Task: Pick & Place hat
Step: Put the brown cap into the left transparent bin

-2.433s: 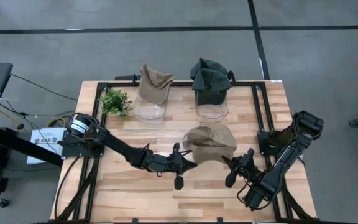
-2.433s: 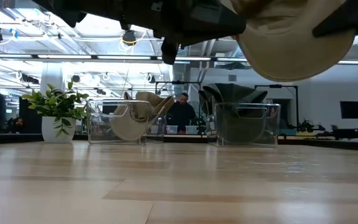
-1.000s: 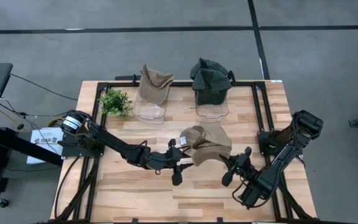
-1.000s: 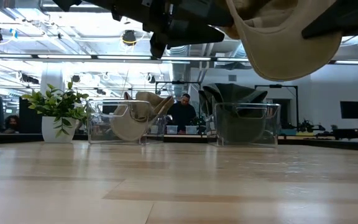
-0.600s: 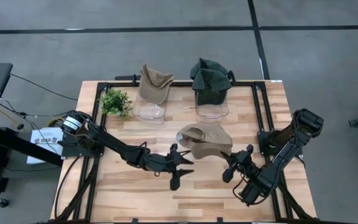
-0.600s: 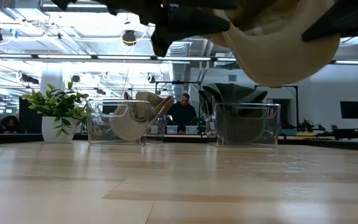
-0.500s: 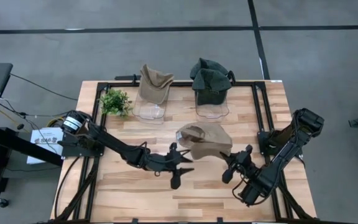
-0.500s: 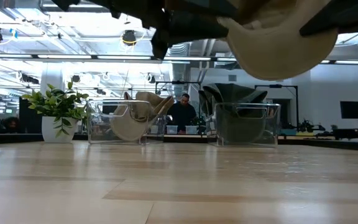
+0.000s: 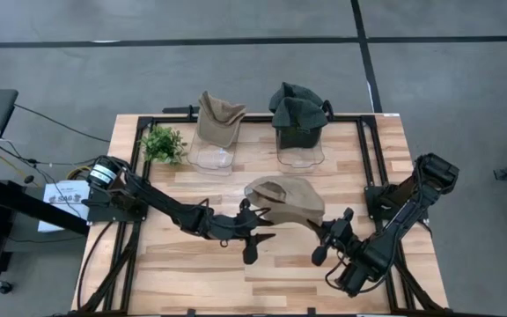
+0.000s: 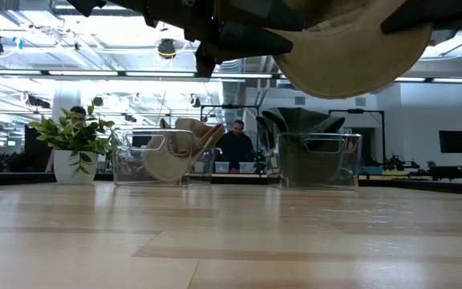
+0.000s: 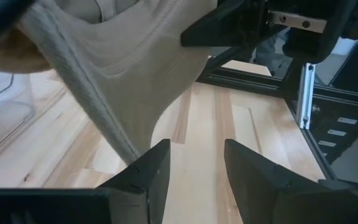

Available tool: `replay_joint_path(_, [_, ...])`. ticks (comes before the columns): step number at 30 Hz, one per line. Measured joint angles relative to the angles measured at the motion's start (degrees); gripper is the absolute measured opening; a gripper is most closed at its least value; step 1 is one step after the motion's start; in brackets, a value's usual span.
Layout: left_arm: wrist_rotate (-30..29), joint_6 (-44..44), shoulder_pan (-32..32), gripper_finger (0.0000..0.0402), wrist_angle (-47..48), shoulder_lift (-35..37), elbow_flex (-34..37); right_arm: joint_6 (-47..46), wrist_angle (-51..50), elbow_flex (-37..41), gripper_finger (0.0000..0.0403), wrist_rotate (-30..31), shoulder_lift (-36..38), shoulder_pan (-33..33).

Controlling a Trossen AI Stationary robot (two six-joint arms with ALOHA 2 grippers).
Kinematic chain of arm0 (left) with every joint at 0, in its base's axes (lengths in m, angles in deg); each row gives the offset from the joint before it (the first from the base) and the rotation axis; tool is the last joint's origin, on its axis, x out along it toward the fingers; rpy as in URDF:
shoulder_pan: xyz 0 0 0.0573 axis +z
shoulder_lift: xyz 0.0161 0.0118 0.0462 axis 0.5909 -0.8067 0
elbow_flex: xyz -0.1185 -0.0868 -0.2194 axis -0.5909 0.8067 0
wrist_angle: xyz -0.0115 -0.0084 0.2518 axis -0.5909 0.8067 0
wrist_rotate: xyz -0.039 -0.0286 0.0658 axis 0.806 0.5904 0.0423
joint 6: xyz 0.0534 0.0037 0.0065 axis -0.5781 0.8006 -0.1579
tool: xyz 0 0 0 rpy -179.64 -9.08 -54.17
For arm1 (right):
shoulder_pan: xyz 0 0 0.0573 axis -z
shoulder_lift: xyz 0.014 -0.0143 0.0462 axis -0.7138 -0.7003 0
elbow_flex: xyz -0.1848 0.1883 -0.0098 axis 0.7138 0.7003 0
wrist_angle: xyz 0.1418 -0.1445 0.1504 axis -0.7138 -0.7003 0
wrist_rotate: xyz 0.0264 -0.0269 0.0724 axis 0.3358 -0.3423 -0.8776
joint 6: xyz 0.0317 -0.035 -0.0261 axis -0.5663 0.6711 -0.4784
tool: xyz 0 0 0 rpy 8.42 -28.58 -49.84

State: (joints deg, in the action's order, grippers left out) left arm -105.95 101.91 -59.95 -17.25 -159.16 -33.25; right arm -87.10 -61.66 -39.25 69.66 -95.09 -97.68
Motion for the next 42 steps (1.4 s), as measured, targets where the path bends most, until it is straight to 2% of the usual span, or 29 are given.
replay_joint_path(6, [-0.3, -0.4, -1.3, 0.015, 4.3, 0.0, 0.0, -4.2, -7.1, -2.0, 0.0001, -0.2, 0.0, -1.1])
replay_joint_path(9, [-0.4, -1.9, -1.6, 0.015, 8.2, 0.1, 0.0, -5.4, -7.3, -2.2, 0.0001, 0.1, 0.0, -1.8])
replay_joint_path(13, [-0.4, -1.6, -1.2, 0.015, 5.6, 0.3, 0.0, -5.4, -5.0, -2.2, 0.0001, 0.5, -0.9, -1.7])
replay_joint_path(23, [-0.2, -1.5, 0.6, 0.015, 1.0, 0.2, 0.0, 10.4, 9.8, -2.2, 0.0002, 1.0, -2.0, 1.3])
replay_joint_path(28, [-0.5, -2.1, 1.6, 0.0145, 0.9, 0.2, 0.0, 12.4, 11.2, -2.2, 0.0004, 0.6, -2.0, 1.3])
replay_joint_path(31, [-0.6, -3.2, 1.9, 0.0116, 1.1, 0.2, 0.0, 12.5, 10.9, -2.2, 0.0009, 0.3, -2.0, 1.3])
replay_joint_path(36, [-5.6, -5.8, 2.2, 0.0018, 1.9, 0.1, 0.0, 15.3, 8.7, -2.2, 0.0034, -4.2, -1.9, 1.9])
replay_joint_path(39, [-10.4, -6.5, 2.2, 0.0015, 7.2, 0.6, -0.1, 15.0, 3.4, -2.2, 0.0051, -6.9, -1.9, 3.1])
replay_joint_path(42, [-15.6, -6.4, 2.2, 0.0013, 14.4, 1.4, -0.1, 8.8, -5.5, -2.2, 0.0058, -9.2, -1.9, 3.9])
